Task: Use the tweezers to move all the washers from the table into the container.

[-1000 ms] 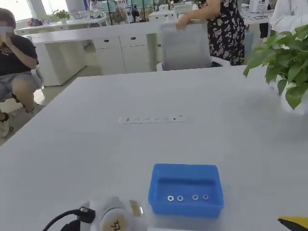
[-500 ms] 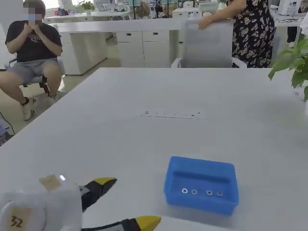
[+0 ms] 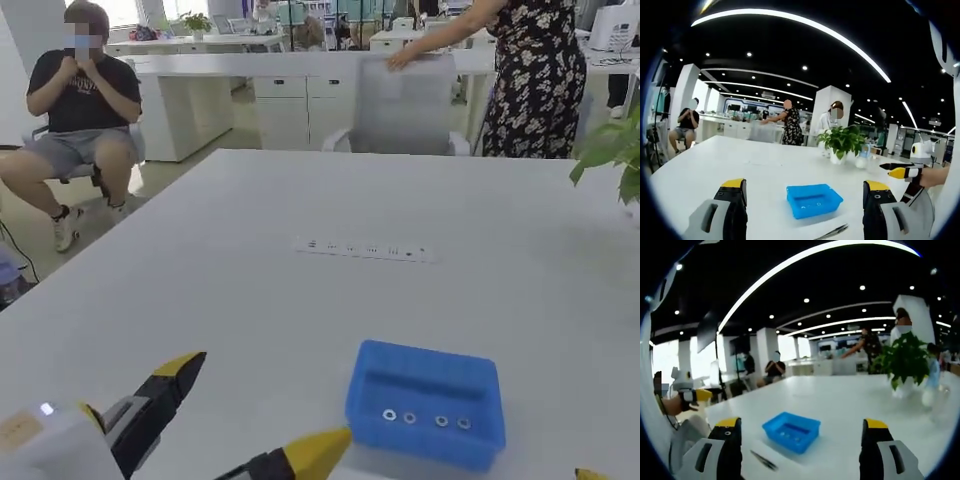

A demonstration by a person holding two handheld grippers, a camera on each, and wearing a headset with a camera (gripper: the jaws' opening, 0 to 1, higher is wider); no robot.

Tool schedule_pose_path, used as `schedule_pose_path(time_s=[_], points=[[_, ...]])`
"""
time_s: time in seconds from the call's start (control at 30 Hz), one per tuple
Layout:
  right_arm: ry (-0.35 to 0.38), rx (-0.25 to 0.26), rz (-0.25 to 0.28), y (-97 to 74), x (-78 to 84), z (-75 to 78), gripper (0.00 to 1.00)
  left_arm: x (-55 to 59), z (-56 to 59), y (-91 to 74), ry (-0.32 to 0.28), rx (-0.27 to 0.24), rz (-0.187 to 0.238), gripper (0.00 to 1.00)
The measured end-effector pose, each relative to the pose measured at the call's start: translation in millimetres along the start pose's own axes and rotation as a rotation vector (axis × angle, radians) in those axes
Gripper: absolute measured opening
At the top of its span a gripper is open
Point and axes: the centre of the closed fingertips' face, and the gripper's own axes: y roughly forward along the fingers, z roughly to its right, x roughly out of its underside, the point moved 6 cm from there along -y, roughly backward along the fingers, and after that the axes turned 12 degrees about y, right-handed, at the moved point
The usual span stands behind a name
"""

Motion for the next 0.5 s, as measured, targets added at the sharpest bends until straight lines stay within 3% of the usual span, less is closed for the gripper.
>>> schedule_pose_path(time_s=[0.33,0.5], points=[[-0.033,0.019,-0.083,-2.0,19.1,0.0,0.99,4.4,-3.7,-2.7,-0.078,-0.006,0.037,0.99],[-0.035,0.019,-0.094,-1.4,18.8,-1.2,0.99,8.0,-2.5,-4.7,-0.077,-0.014,0.037,0.99]])
